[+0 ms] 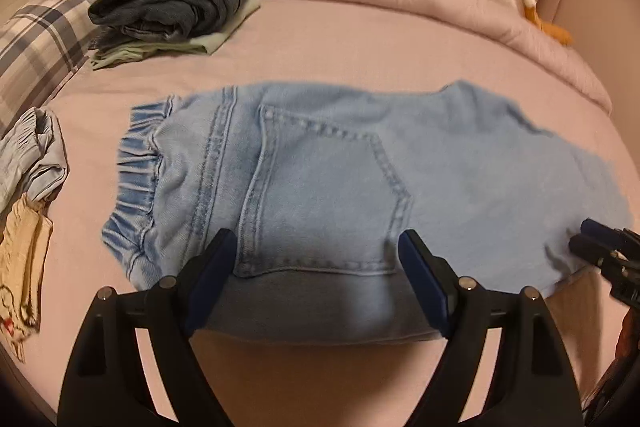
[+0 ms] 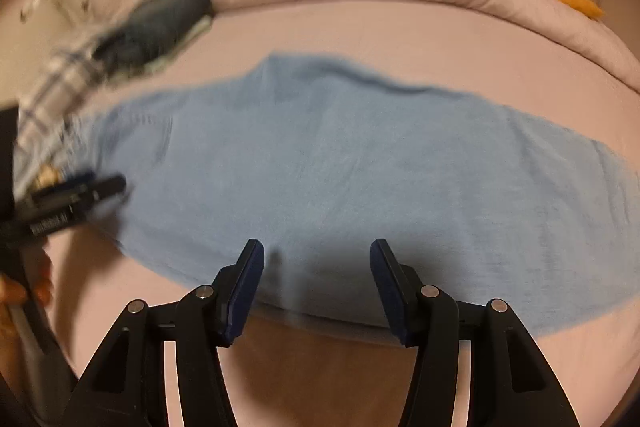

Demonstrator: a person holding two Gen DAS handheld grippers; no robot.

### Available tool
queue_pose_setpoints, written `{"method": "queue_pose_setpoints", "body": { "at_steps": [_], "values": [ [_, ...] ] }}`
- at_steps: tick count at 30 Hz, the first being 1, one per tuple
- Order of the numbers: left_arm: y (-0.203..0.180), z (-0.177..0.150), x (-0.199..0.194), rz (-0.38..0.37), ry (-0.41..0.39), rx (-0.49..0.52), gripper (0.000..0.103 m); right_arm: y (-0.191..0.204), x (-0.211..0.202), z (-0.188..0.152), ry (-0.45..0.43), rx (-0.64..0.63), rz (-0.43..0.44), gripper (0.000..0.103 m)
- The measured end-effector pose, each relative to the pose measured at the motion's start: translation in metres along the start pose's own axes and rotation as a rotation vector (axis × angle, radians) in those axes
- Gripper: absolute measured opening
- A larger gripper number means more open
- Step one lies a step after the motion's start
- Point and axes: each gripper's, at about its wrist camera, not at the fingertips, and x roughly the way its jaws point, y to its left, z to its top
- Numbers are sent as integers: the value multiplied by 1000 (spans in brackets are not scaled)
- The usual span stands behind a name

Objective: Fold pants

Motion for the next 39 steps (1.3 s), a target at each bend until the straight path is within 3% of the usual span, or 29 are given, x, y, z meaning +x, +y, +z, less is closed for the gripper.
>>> {"method": "queue_pose_setpoints", "body": {
  "at_steps": [3, 7, 12, 14, 23, 28, 34, 39],
  "values": [
    [-11, 5, -5, -6, -29, -2, 86, -14, -13, 10, -62, 6, -68, 55],
    [-29, 15, 0, -67, -27, -13, 86, -36, -5, 23, -81, 72, -113, 55],
    [-54, 4, 36, -13, 60, 94, 86, -51, 23, 8, -8, 91, -157, 56],
    [-61, -7, 40, 24, 30, 174, 88, -44, 14, -8, -58, 19, -177, 59],
    [-48, -37, 0, 5, -28, 244, 88, -59, -31, -40, -59, 65, -70, 62],
    [-47, -34, -19, -74, -37, 153, 88, -110, -58, -47, -132, 259, -1, 62],
    [-90, -12, -20, -153, -64, 149, 88, -155, -73, -66, -146, 406, -80, 62],
    [-139, 10, 3, -197, -31, 187, 88, -168, -85, -67, -182, 421, -95, 62]
  ]
}}
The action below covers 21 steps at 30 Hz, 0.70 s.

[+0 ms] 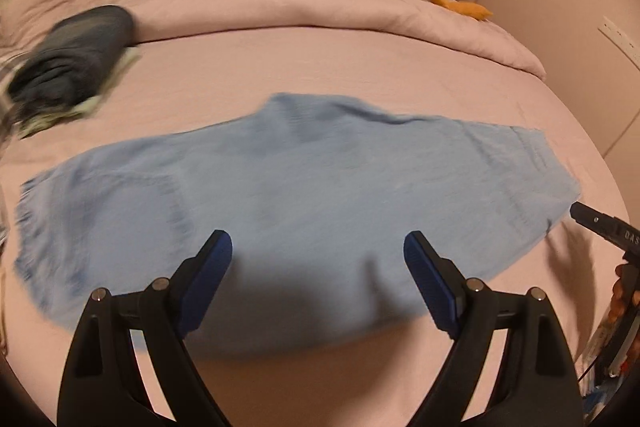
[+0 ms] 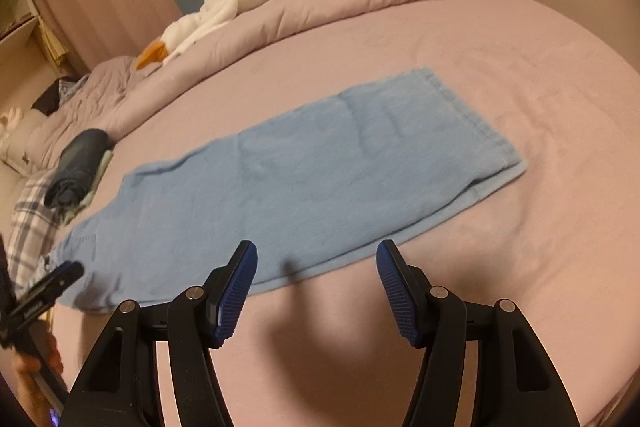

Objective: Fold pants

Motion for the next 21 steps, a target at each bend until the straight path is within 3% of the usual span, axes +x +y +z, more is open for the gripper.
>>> {"method": "queue_pose_setpoints", "body": {
  "at_steps": [5, 9, 12, 14, 17, 21],
  "values": [
    [-32, 17, 38, 20, 55, 28, 88, -23, 4, 0, 2, 75, 3, 62],
    [-37, 6, 74, -15, 169, 18, 89, -47, 5, -6, 16, 137, -5, 62],
    [-46, -5, 65, -2, 125, 99, 92, -63, 1, -12, 19, 191, -8, 62],
    [-39, -15, 53, -44, 103, 102, 92, -71, -5, -15, 15, 222, 11, 62],
    [-26, -21, 39, -100, 93, 41, 92, -82, -12, -15, 4, 267, 24, 62],
    [-2, -18, 24, -239, 97, -162, 92, -102, -10, -10, -20, 378, 83, 62]
  ]
}}
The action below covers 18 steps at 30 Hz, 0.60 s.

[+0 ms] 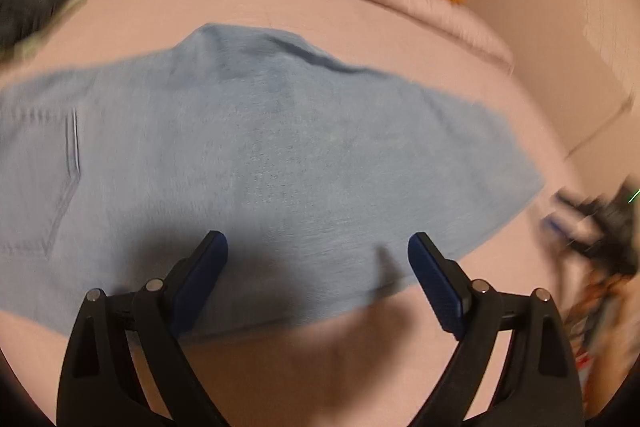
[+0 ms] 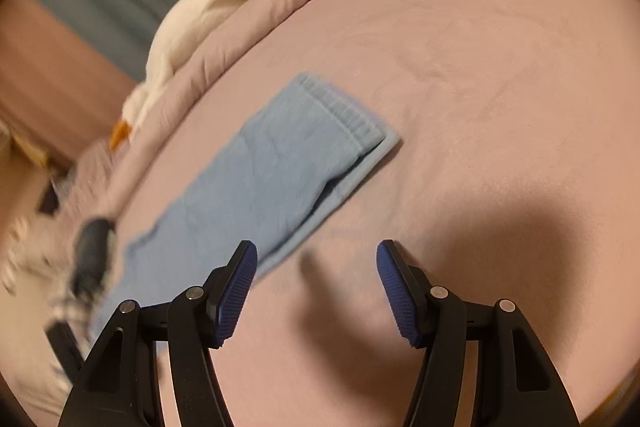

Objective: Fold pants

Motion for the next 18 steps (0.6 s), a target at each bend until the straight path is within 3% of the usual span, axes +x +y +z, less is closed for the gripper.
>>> {"method": "queue_pose_setpoints", "body": {
  "at_steps": [3, 7, 11, 12, 13, 14, 16, 18],
  "values": [
    [13, 7, -4, -78, 3, -126, 92, -11, 11, 10, -16, 85, 33, 62],
    [20, 10, -3, -108, 7, -190, 92, -24, 23, 22, -64, 231, 103, 62],
    [25, 8, -8, -141, 5, -237, 91, -14, 33, 29, -109, 234, 82, 59],
    [27, 9, -9, -140, 4, -247, 91, -14, 32, 29, -121, 226, 71, 46],
    [28, 10, -10, -145, 7, -252, 91, -14, 35, 30, -123, 227, 68, 27],
    [29, 10, -10, -152, 11, -262, 90, -15, 38, 31, -120, 239, 67, 18],
    [32, 12, -12, -171, 12, -284, 90, -14, 39, 31, -123, 267, 77, 12],
    [36, 13, -16, -196, 10, -312, 90, 4, 30, 34, -165, 190, 80, 11]
  ]
}}
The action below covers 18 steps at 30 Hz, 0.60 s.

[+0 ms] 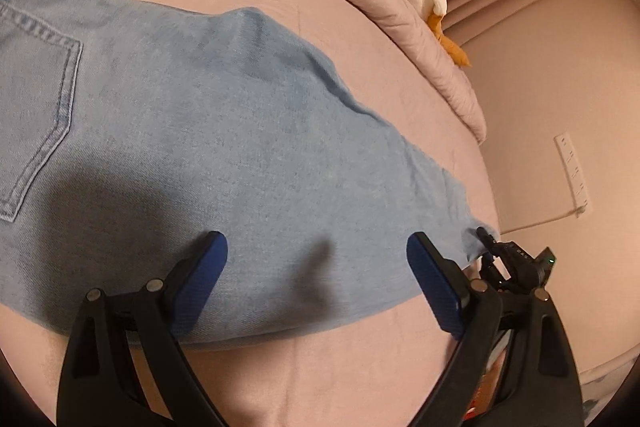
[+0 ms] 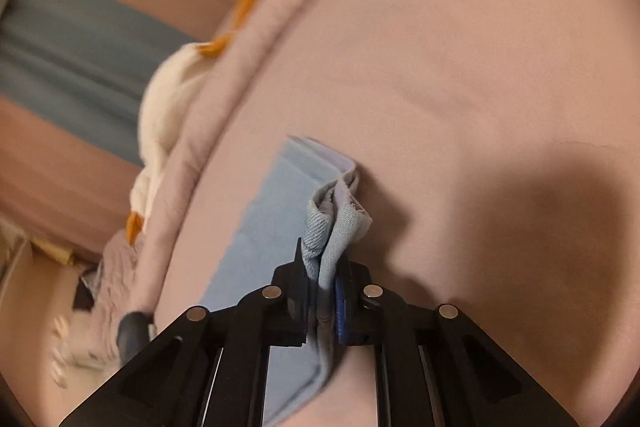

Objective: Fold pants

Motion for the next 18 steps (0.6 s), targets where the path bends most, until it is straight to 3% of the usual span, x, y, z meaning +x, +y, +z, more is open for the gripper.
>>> {"method": "queue_pose_setpoints", "body": {
  "at_steps": [5, 9, 12, 18],
  "values": [
    [1, 5, -12, -60, -22, -55, 91, 104, -20, -25, -52, -423, 58, 11],
    [-12, 10, -16, -144, -27, -61, 91, 174, -12, -92, -16, -757, 81, 11],
    [-23, 18, -2, -229, 17, -68, 92, 198, 9, -138, 36, -901, 87, 11],
    [-20, 24, 40, -259, 113, -161, 89, 213, 42, -205, 150, -1074, 76, 11]
  ]
}}
